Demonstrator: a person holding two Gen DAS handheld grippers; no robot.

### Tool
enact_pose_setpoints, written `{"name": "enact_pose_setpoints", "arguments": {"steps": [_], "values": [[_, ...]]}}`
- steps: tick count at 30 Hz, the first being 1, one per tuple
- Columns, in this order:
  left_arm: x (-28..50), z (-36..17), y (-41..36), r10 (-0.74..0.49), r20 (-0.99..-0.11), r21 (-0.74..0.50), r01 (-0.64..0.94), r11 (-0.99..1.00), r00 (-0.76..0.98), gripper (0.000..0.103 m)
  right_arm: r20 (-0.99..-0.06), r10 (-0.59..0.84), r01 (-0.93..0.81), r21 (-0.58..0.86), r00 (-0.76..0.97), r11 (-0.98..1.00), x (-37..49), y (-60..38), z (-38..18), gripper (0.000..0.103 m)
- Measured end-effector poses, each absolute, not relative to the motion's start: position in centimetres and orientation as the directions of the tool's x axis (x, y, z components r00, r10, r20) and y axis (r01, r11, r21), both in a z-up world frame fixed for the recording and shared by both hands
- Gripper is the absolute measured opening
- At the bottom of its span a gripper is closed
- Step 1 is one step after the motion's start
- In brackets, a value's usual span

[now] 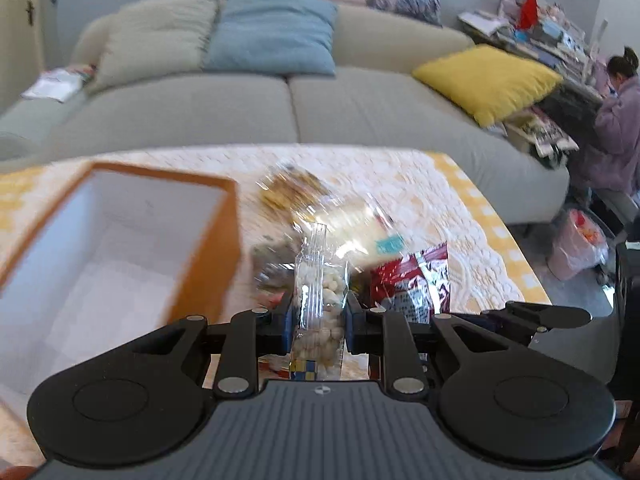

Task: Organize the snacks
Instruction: 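Carry the peanut bag and red chip bag over the open box with both grippers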

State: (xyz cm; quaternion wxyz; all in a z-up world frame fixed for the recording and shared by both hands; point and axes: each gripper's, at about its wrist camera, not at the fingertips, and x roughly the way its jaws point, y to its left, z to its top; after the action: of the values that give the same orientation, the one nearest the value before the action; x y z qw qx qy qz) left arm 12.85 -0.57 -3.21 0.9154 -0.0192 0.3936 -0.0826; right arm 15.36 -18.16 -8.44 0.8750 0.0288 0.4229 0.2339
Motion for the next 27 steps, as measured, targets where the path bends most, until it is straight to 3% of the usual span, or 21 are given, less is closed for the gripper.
{"name": "enact_pose_setpoints", "arguments": {"steps": [7, 14, 21, 27], "values": [[10.4, 1.4, 4.4, -0.086, -0.637, -0.104, 0.025, 0.994, 0.766, 0.026, -0.657, 0.547, -0.476, 0.309, 0.518, 0.823, 14.4, -13.8, -3.7, 0.071], [10.8, 2.1, 10.3, 0.035, -0.650, -0.115, -0.144, 0.983, 0.759, 0.026, -0.634, 0.647, -0.593, 0.345, 0.424, 0.727, 16.1, -7.8, -0.7, 0.071], [12.2, -0.4, 15.3, 0.083, -0.717, -0.139, -0.259, 0.956, 0.693, 0.026, -0.681, 0.657, -0.659, 0.335, 0.325, 0.674, 19.1, -0.8, -0.8, 0.071], [13.9, -3.4, 17.6, 0.087, -0.772, -0.133, -0.294, 0.947, 0.630, 0.026, -0.779, 0.568, -0.699, 0.251, 0.265, 0.670, 22.1, 4.1, -3.8, 0.070]]}}
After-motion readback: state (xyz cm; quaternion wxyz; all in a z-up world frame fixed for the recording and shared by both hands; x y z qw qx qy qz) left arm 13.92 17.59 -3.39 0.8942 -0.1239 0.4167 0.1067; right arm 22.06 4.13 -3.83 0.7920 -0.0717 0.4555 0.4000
